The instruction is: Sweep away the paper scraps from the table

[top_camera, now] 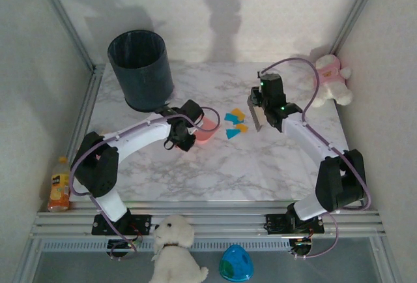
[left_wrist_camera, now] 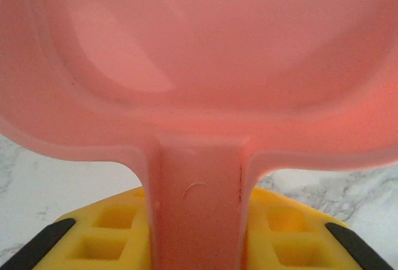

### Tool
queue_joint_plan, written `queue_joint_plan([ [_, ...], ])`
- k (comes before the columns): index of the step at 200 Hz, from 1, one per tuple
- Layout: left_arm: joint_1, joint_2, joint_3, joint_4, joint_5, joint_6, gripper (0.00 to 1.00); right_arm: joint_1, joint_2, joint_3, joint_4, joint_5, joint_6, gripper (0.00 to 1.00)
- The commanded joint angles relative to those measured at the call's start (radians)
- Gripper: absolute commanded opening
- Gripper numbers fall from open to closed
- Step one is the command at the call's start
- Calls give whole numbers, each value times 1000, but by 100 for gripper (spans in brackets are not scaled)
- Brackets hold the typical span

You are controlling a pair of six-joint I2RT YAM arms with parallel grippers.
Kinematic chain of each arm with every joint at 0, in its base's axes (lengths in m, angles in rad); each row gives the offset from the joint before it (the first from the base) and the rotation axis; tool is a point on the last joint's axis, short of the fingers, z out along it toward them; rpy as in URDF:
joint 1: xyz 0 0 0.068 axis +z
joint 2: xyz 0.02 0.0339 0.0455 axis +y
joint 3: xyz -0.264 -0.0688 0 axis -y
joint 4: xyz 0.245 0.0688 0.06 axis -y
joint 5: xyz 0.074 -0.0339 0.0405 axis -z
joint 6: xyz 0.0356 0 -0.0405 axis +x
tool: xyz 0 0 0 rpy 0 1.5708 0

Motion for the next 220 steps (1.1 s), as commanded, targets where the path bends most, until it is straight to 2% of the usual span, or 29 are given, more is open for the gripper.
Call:
queue_joint_plan([
  [1, -25, -8, -13, -35, 38, 10, 0, 4, 35, 35, 73, 79, -80, 0],
  [58, -88, 43, -8, -70, 46, 5, 0, 4, 113, 56, 121, 95, -138, 0],
  [107, -136, 71, -11, -92, 45, -6, 0, 8, 133, 29, 177, 54, -158, 0],
  [220, -143, 113, -10, -94, 54, 0, 0, 18, 172, 20, 182, -6, -191, 0],
])
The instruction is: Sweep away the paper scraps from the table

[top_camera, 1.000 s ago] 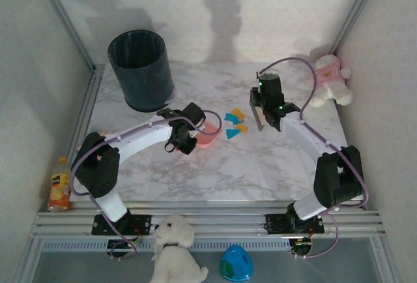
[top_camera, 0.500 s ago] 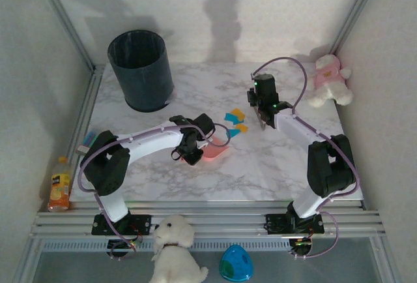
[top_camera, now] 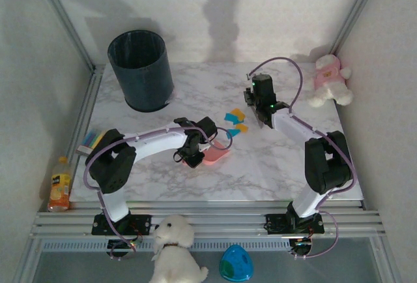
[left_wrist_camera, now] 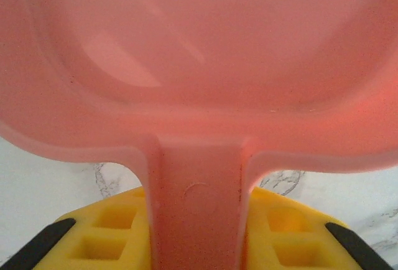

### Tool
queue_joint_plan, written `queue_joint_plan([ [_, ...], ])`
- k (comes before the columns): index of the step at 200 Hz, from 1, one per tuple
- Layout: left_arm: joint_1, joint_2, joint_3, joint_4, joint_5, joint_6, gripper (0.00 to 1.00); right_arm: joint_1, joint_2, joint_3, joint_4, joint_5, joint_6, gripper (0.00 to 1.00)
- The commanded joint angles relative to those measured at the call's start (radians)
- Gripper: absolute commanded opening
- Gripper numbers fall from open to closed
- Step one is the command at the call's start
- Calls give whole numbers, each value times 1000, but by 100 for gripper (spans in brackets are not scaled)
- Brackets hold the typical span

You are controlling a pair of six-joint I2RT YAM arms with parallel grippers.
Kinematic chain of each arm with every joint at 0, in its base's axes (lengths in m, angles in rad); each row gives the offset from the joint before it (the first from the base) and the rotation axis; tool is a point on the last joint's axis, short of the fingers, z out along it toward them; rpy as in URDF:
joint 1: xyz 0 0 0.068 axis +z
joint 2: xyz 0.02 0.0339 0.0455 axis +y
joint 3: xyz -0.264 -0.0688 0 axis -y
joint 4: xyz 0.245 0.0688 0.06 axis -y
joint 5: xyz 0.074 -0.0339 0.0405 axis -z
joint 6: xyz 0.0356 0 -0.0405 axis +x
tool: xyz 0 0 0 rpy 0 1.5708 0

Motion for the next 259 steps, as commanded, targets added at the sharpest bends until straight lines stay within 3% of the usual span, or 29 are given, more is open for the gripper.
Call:
queue_joint_plan([
  [1, -7, 11, -2, -35, 14, 0, 0, 10, 8, 5, 24, -27, -13, 0],
  [112, -1, 32, 11, -19, 10, -4, 0, 48, -7, -24, -20, -112, -18, 0],
  [259, 3, 68, 61, -23, -14, -1, 0, 201, -133, -100, -94, -168, 90, 0],
])
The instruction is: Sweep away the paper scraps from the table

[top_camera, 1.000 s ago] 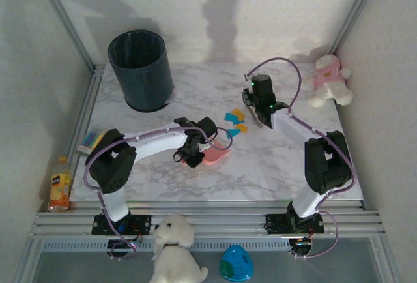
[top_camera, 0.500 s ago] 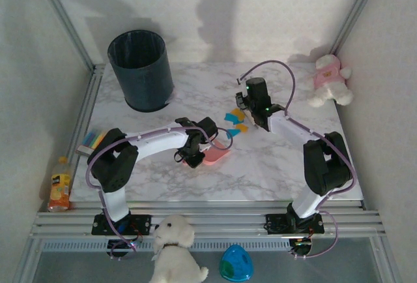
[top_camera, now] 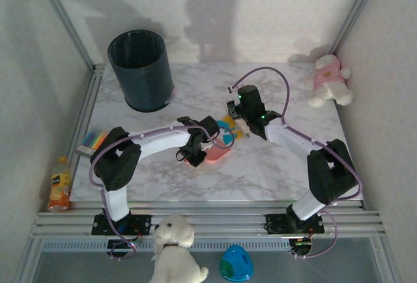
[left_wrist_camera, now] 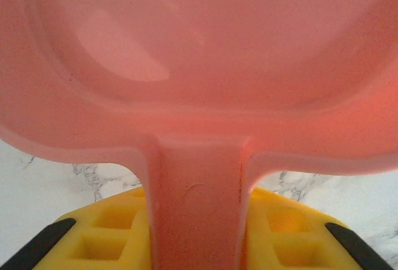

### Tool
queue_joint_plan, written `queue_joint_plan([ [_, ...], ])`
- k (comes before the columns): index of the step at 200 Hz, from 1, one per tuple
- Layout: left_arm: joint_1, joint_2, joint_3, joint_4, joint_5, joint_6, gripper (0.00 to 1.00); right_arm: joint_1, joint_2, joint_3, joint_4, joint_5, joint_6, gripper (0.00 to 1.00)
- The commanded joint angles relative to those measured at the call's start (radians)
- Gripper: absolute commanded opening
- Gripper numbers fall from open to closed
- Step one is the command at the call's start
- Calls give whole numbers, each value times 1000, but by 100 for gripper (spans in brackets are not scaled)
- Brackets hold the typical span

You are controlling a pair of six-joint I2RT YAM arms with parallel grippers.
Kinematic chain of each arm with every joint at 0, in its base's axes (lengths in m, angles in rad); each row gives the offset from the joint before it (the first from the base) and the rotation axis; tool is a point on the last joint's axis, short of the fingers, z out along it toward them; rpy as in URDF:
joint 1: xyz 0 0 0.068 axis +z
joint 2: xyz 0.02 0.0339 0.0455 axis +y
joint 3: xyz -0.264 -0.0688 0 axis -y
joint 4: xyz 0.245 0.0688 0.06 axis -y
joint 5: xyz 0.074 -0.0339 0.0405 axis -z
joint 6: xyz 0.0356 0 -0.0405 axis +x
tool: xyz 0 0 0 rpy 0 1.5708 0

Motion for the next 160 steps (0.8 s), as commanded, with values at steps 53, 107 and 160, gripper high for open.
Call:
queue_joint_plan([
  [53, 4, 19, 19, -29, -24, -9, 0, 60, -77, -19, -78, -29, 47, 0],
  [107, 5, 8, 14, -41, -29, 0, 0, 68, -115, -22, -84, -59, 49, 0],
  [160, 3, -12, 15, -47, -22, 12, 0, 71, -141, -4, -104, -112, 43, 0],
])
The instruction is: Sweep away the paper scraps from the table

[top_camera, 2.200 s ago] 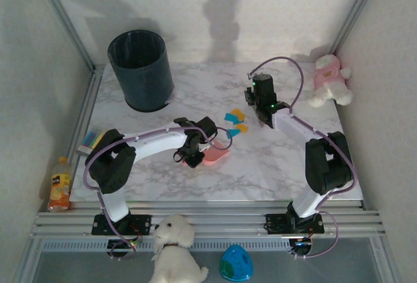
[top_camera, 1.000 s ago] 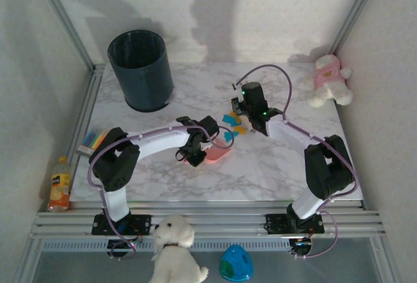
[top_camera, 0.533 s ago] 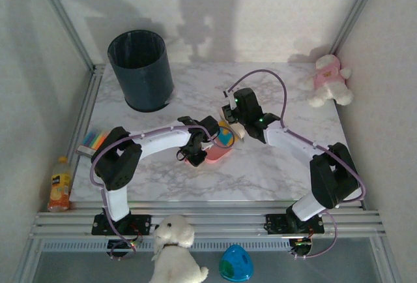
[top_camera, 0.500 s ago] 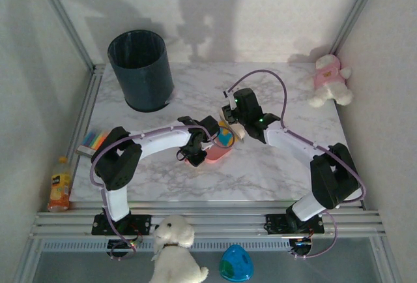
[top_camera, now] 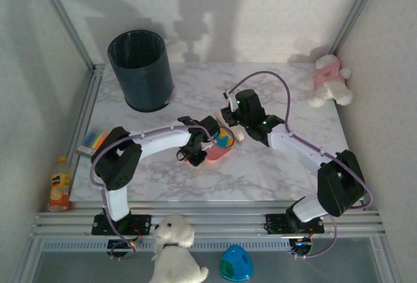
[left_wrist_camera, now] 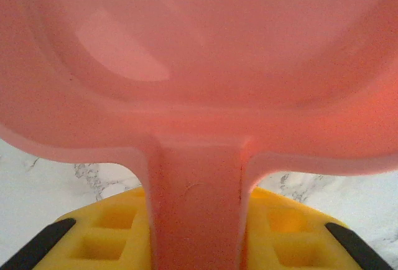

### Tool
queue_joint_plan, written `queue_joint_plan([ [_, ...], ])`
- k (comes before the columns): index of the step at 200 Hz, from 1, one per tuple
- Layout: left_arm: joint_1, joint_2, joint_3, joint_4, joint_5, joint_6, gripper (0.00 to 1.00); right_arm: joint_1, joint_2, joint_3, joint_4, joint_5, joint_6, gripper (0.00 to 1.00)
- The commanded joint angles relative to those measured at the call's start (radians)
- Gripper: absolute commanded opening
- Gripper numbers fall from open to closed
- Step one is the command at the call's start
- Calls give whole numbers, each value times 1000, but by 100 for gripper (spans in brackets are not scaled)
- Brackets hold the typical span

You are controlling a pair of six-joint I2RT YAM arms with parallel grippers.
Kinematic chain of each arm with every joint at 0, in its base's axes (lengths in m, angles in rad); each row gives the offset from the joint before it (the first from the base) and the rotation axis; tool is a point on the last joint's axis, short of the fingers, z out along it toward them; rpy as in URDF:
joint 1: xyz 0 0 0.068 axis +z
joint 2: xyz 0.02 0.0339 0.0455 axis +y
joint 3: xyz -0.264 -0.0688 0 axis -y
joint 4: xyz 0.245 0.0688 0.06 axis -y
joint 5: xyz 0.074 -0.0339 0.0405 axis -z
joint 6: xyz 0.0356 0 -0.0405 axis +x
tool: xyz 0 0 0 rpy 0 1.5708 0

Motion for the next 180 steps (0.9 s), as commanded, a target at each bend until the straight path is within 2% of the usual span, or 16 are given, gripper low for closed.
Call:
queue_joint_plan([
  [1, 3, -18, 8, -47, -17, 12, 0, 9, -35, 18, -19, -33, 6, 0],
  [21, 2, -16, 10, -49, -10, 15, 0, 9, -43, 19, -14, 7, 9, 0],
  [57, 1, -15, 11, -51, -1, 18, 0, 9, -46, 6, 7, 204, 28, 0],
  [78, -2, -19, 9, -50, 8, 20, 0, 9, -28, -3, 20, 246, 22, 0],
  [114, -2, -24, 4, -49, 15, 26, 0, 9, 13, 5, -6, 239, 34, 0],
  [180, -4, -25, 6, -49, 22, 26, 0, 33, 73, 36, -55, 94, 18, 0],
])
